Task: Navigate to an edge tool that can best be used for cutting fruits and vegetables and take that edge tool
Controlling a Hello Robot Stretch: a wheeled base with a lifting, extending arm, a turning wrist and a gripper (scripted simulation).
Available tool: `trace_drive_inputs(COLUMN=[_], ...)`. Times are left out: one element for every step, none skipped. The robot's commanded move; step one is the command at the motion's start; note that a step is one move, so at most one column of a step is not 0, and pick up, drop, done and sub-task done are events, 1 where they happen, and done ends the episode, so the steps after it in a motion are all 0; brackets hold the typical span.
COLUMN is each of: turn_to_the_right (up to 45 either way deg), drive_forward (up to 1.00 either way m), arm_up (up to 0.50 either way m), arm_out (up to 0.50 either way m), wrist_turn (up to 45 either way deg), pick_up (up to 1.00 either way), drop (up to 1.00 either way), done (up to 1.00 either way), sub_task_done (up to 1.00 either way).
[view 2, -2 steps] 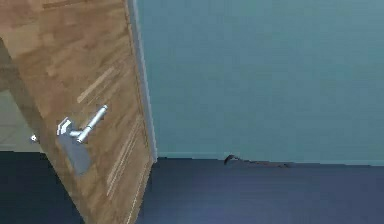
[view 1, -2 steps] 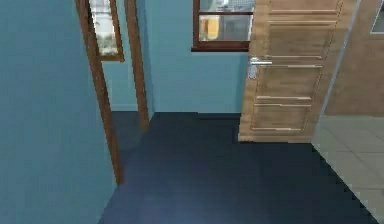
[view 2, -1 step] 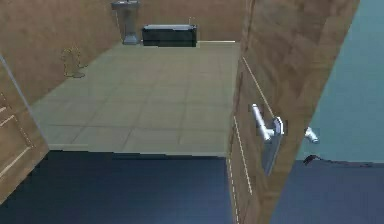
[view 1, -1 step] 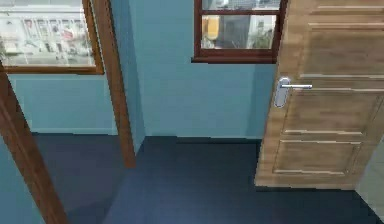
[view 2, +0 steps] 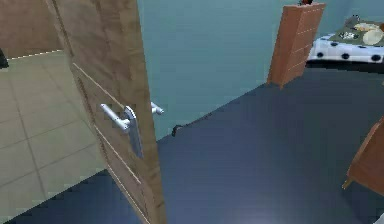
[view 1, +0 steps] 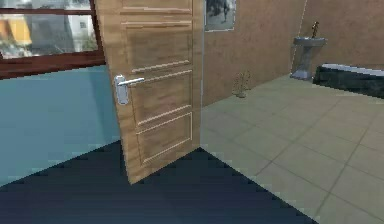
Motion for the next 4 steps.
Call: trace_drive_inputs(turn_to_the_right=[15.0,0.0,30.0,0.0], drive_forward=[0.0,0.3,0.0,1.0], arm_up=[0.0,0.0,0.0,0.0], arm_out=[0.0,0.0,0.0,0.0], wrist_turn=[0.0,0.0,0.0,0.0], pick_up=[0.0,0.0,0.0,0.0], drop=[0.0,0.0,0.0,0.0], done=[0.0,0.0,0.0,0.0], sub_task_done=[0.0,0.0,0.0,0.0])
